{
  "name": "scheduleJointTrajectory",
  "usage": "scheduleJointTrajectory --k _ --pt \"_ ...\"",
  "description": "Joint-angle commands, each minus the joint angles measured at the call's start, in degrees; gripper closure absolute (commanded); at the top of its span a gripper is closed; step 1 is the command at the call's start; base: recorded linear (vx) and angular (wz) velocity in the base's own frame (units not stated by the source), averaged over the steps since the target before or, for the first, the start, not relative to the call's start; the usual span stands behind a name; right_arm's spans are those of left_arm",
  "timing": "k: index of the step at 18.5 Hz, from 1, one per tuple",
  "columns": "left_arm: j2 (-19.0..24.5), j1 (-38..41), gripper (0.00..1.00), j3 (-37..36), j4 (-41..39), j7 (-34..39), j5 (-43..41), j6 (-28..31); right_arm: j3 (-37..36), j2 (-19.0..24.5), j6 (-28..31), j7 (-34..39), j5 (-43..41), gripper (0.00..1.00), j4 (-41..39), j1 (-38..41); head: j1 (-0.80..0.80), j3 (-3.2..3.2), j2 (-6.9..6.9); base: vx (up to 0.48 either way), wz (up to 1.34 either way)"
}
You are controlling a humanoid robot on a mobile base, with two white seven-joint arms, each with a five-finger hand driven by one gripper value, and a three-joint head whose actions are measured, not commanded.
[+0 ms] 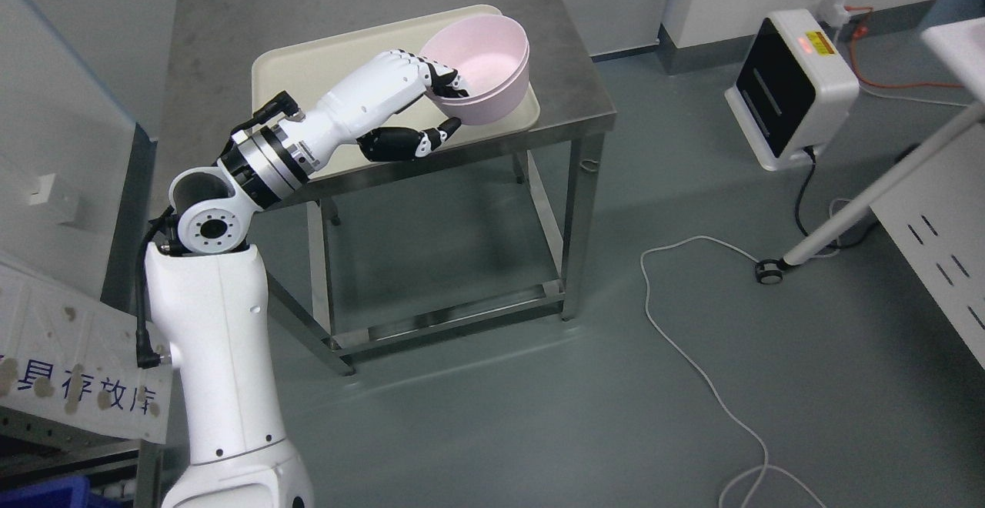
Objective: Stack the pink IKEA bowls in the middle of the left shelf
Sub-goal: 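Hold the stacked bowls aloft while turning toward the blue bin shelf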
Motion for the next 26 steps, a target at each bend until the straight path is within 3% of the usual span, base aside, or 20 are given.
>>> scheduleJointTrajectory --k 1,15,26 --pt "0.96 0.33 0.97 1.87 1.42 0.04 0.01 -0.07 -0.62 -1.00 0.05 0.02 0.44 0.00 0.01 -0.01 0.00 0.00 0.00 -0.312 -0.43" --pt "0.96 0.24 0.96 2.83 0.72 0.13 0.62 -1.13 -0.62 -1.00 0.05 0.02 0.44 0.00 0.01 -0.01 0.00 0.00 0.00 -0.400 0.08" --pt "0.96 -3.10 0.97 3.36 -1.39 0.31 0.62 -1.13 -0.62 -1.00 0.05 0.02 0.44 0.00 0.01 -0.01 0.00 0.00 0.00 -0.372 0.58"
